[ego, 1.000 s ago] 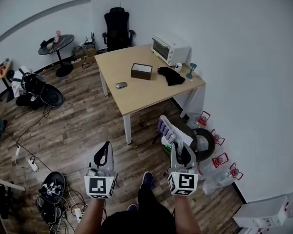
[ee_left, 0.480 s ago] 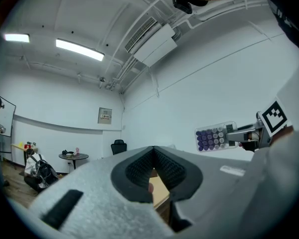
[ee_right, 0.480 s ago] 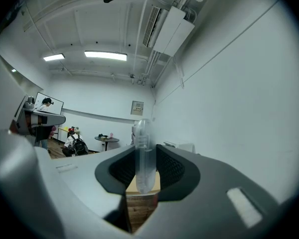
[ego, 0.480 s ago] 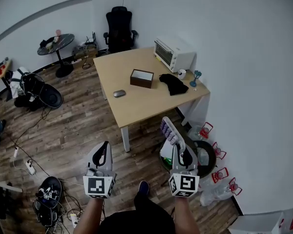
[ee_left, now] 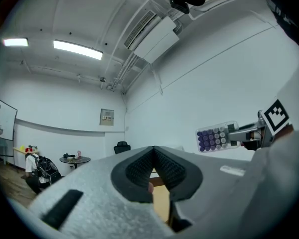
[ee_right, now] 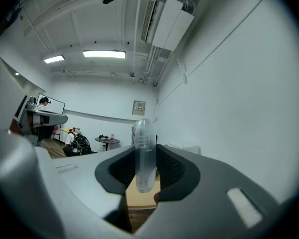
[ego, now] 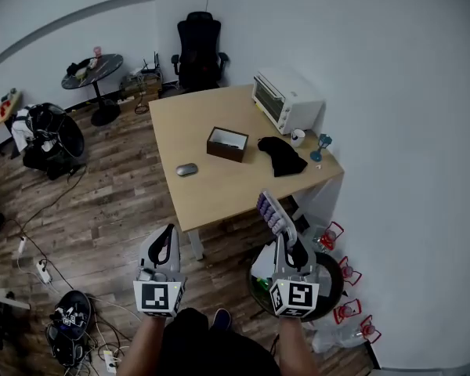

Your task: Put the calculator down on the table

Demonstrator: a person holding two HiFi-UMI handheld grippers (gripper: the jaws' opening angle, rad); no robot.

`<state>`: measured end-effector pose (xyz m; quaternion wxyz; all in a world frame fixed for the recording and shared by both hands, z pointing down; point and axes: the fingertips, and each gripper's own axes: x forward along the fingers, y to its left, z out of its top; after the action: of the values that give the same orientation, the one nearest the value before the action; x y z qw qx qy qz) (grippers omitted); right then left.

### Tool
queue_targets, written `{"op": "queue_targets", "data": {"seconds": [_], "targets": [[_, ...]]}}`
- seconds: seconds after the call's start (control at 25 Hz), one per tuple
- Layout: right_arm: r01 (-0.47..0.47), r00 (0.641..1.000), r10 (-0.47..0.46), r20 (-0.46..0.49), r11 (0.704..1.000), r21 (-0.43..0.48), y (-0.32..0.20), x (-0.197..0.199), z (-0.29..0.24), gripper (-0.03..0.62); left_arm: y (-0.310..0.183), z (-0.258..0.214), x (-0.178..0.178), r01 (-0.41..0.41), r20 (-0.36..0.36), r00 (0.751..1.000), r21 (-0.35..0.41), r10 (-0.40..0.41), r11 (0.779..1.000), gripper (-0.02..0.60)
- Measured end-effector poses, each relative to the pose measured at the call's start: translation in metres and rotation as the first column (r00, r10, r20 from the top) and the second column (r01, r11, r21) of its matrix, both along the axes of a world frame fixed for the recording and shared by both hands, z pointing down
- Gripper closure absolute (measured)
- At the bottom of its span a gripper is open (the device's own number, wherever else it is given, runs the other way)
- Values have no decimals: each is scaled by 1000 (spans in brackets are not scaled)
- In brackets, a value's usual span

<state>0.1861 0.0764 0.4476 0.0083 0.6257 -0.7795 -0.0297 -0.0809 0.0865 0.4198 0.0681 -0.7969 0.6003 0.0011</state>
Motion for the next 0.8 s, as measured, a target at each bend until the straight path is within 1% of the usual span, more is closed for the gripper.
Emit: {"op": "queue_targets", "data": {"seconds": [0.12,0.36,0.56,0.68,0.8], "targets": [[7,1000,-7,-9,1000,-5,-29,1,2,484,-32,4,-1,9,-9,1000,-6,-9,1000,586],[-1,1000,1,-13,1000,-26,-98,-10,16,484,-106,17,-11,-5,-6,1000,-20,5,1000,586],[-15,1000,14,-16,1000,-15,-169,-27,12,484,-188,15,-24,-37,1,999,-18,37,999,587],[-21,1000,21,-16,1000,-8,-213,-42,5,484,-235,9,-39,-70,-16,997,-12,69,998,587],[-36,999,35,-19,999,-5,-251,-60,1,484,-276,1,-54,-94,-6,996,-7,94,996,586]]}}
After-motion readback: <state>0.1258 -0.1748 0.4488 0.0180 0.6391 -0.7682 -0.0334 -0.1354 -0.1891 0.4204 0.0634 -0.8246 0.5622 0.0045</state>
